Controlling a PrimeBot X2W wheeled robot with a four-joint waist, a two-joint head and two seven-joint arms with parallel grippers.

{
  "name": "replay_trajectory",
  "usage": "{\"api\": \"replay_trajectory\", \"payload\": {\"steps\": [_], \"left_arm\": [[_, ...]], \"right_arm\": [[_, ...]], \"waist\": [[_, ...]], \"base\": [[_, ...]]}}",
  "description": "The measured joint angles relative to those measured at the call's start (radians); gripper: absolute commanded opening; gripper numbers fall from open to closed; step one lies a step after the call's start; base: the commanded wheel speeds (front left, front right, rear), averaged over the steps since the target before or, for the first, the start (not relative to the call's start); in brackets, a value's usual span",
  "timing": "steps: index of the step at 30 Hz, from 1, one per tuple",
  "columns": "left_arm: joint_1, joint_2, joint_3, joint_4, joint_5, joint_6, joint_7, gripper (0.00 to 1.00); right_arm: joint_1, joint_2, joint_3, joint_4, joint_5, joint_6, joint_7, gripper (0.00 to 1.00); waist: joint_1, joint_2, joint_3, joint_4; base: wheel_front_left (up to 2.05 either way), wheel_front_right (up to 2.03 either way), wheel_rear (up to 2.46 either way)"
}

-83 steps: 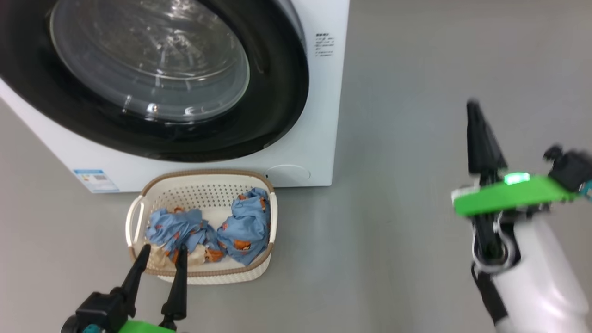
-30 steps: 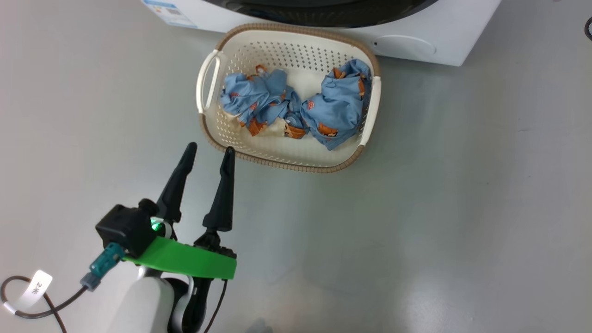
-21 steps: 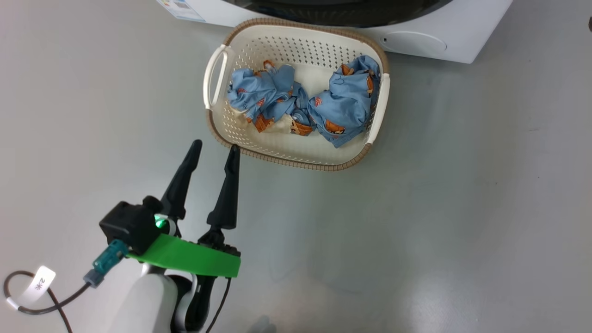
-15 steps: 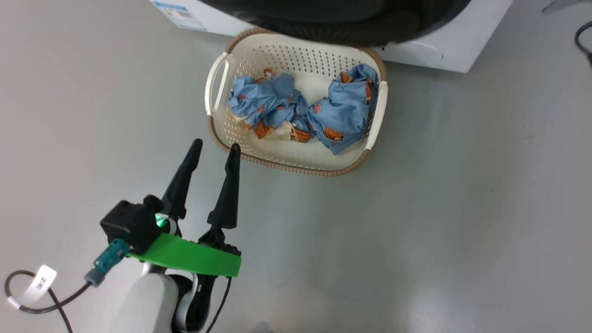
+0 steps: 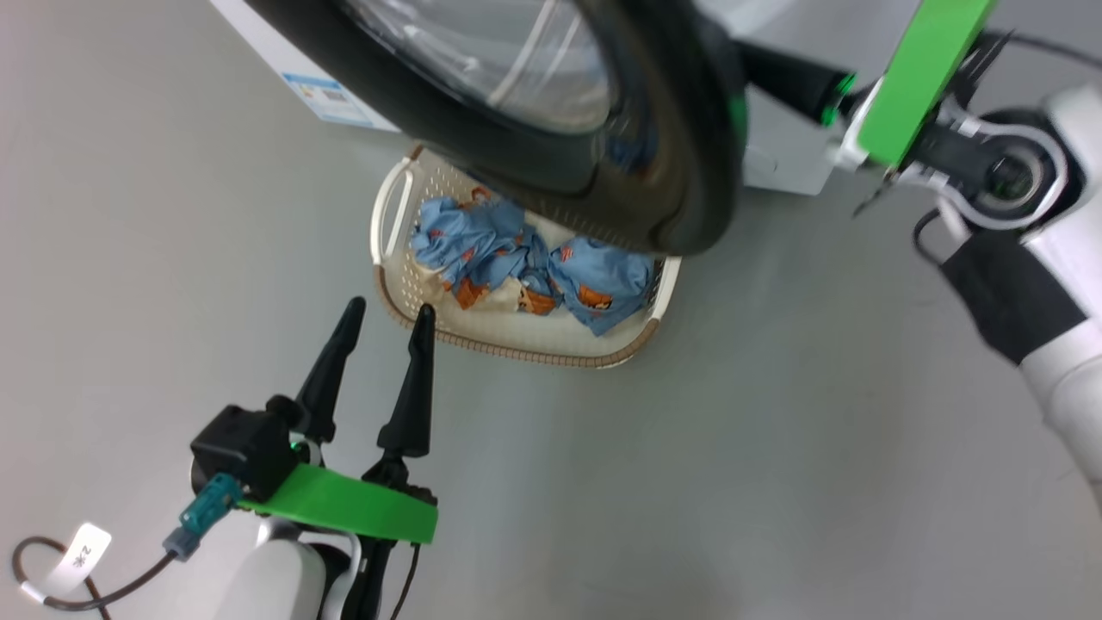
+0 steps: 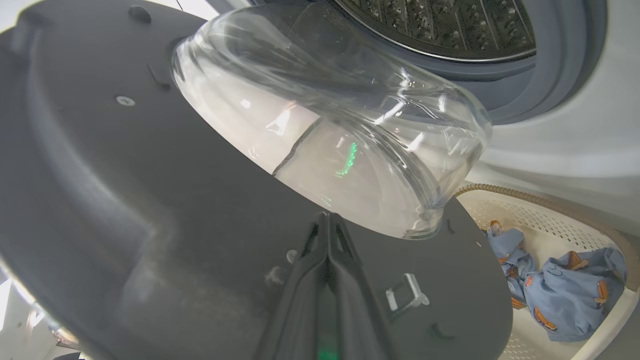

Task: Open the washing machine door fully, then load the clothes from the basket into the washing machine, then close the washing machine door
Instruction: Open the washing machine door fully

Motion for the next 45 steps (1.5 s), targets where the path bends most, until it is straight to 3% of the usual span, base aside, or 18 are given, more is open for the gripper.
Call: {"api": "replay_trajectory", "payload": {"steps": [23, 39, 42, 43, 44, 45], "left_arm": [[0.108, 0.004, 0.021, 0.003, 0.026, 0.000, 0.000, 1.00], [0.139, 0.006, 0.040, 0.013, 0.037, 0.000, 0.000, 1.00], [0.146, 0.012, 0.045, 0.018, 0.038, 0.000, 0.000, 1.00], [0.151, 0.016, 0.045, 0.020, 0.038, 0.000, 0.000, 1.00], [0.156, 0.019, 0.045, 0.023, 0.038, 0.000, 0.000, 1.00], [0.157, 0.022, 0.045, 0.025, 0.038, 0.000, 0.000, 1.00]], "right_arm": [[0.232, 0.056, 0.147, -0.202, 0.015, 0.000, 0.029, 0.00], [0.284, 0.114, 0.185, -0.198, 0.016, 0.000, -0.009, 0.02], [0.310, 0.112, 0.178, -0.185, 0.016, 0.000, -0.035, 0.42], [0.321, 0.109, 0.176, -0.181, 0.016, 0.000, -0.044, 0.65], [0.332, 0.105, 0.174, -0.176, 0.016, 0.000, -0.052, 0.95], [0.342, 0.101, 0.173, -0.171, 0.015, 0.000, -0.061, 1.00]], "waist": [[0.0000, 0.0000, -0.155, 0.010], [0.0000, 0.0000, -0.219, 0.030], [0.0000, 0.0000, -0.232, 0.019], [0.0000, 0.0000, -0.236, 0.015], [0.0000, 0.0001, -0.240, 0.010], [0.0000, 0.0000, -0.244, 0.006]], "base": [[0.00, 0.00, 0.00], [0.00, 0.00, 0.00], [0.00, 0.00, 0.00], [0.00, 0.00, 0.00], [0.00, 0.00, 0.00], [0.00, 0.00, 0.00]]}}
